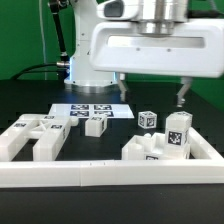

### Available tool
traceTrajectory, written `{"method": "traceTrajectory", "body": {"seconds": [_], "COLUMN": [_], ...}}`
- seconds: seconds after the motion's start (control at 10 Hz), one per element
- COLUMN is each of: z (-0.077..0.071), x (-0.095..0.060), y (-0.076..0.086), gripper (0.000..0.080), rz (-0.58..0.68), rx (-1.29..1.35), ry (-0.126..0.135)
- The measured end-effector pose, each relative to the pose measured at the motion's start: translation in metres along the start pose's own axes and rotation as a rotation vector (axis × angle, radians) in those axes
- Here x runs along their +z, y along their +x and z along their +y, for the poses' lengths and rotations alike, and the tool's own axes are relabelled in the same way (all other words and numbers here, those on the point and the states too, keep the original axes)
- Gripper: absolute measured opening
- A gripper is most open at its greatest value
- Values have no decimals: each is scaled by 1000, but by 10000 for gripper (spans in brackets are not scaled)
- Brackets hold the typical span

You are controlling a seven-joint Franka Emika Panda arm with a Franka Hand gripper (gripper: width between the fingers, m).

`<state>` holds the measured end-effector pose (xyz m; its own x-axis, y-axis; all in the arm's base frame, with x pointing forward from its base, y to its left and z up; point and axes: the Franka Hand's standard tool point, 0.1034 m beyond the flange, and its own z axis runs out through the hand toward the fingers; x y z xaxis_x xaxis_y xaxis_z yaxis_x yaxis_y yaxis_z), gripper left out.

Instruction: Assemble chair

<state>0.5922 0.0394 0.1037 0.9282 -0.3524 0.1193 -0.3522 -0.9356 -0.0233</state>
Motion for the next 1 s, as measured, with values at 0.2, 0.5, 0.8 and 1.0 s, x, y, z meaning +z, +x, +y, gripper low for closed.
{"method": "traceTrajectory", "body": {"seconds": [0.2, 0.5, 0.8, 1.0], "z": [16, 19, 73, 72], "x": [0, 3, 15, 15], "y": [-5, -6, -26, -26], "gripper": [649, 649, 649, 649], "rz": [-1, 0, -12, -12], "rx": [18, 2, -22, -23], "ry": [-4, -3, 2, 2]}}
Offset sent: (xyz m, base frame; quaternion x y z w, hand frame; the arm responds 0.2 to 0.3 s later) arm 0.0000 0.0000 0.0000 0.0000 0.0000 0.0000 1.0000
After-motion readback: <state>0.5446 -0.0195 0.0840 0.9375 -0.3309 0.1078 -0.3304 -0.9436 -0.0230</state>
